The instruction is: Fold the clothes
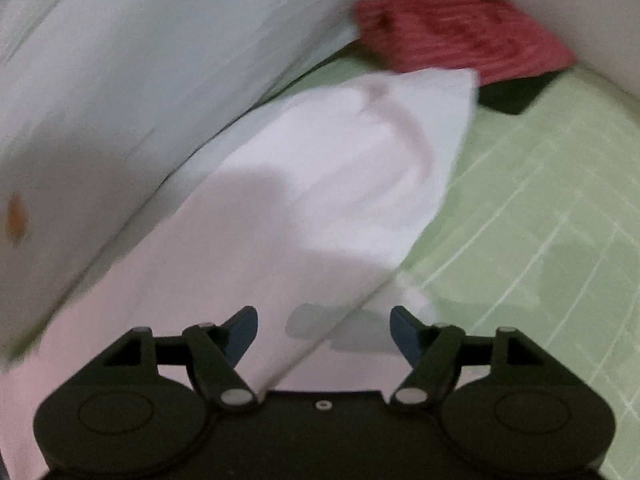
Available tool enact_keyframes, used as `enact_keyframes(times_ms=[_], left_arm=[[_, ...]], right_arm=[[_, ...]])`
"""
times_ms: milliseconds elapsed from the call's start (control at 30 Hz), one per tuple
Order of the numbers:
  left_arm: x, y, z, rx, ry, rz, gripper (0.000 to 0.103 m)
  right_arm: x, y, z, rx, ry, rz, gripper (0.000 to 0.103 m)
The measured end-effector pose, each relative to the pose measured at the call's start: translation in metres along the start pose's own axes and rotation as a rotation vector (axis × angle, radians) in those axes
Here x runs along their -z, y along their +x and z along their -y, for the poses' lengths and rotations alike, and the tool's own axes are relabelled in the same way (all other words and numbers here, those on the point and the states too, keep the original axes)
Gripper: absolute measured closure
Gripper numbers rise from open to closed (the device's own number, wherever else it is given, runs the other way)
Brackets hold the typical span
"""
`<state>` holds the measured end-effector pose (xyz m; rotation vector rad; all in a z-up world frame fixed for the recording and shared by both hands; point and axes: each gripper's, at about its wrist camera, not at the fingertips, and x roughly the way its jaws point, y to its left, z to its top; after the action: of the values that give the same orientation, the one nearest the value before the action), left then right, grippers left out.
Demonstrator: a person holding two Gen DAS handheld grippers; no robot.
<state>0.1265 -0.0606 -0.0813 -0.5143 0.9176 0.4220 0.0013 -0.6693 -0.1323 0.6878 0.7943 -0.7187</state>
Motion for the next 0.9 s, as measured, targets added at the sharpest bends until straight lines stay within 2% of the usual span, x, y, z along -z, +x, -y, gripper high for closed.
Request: enact_keyframes(times_ms=[167,233,400,567,700,733,767,800,833,900], left_arm=[[0.007,0.003,0.003,0.008,0.008,-0.01,0.091],[0.01,0.003,0.001,0.008,0.005,-0.016,0.091],[0.016,0.003,-0.002,0.016,0.028,-0.022,0.091],[0.022,0.005,-0.001,0.03,0.089,-0.082,0.074],[0.022,0.014,-0.006,0.048,0.086,-0.14,0.07],[0.021,0.015,-0.007,0.053,0.085,-0.147,0.07],[0.019,0.017,-0.008,0.068,0.087,-0.154,0.07],[0.016,0.018,-0.009,0.083,0.09,-0.16,0.072],[0.014,0.019,-0.01,0.098,0.093,-0.167,0.072],[0.01,0.02,-0.012,0.118,0.121,-0.177,0.08]], right_arm=[[0.02,0.002,-0.026,-0.049,-0.093,-0.043,0.029],[0.028,0.002,-0.036,-0.069,-0.129,-0.06,0.035],[0.034,0.009,-0.054,-0.069,-0.213,-0.08,0.038],[0.048,0.007,-0.053,-0.081,-0.172,-0.112,0.032],[0.057,0.01,-0.058,-0.118,-0.169,-0.137,0.03],[0.058,0.012,-0.059,-0.13,-0.167,-0.136,0.034],[0.059,0.014,-0.058,-0.147,-0.152,-0.135,0.042],[0.059,0.016,-0.055,-0.165,-0.136,-0.135,0.065],[0.06,0.016,-0.052,-0.157,-0.12,-0.125,0.077],[0.065,0.003,-0.048,-0.163,-0.119,-0.086,0.091]])
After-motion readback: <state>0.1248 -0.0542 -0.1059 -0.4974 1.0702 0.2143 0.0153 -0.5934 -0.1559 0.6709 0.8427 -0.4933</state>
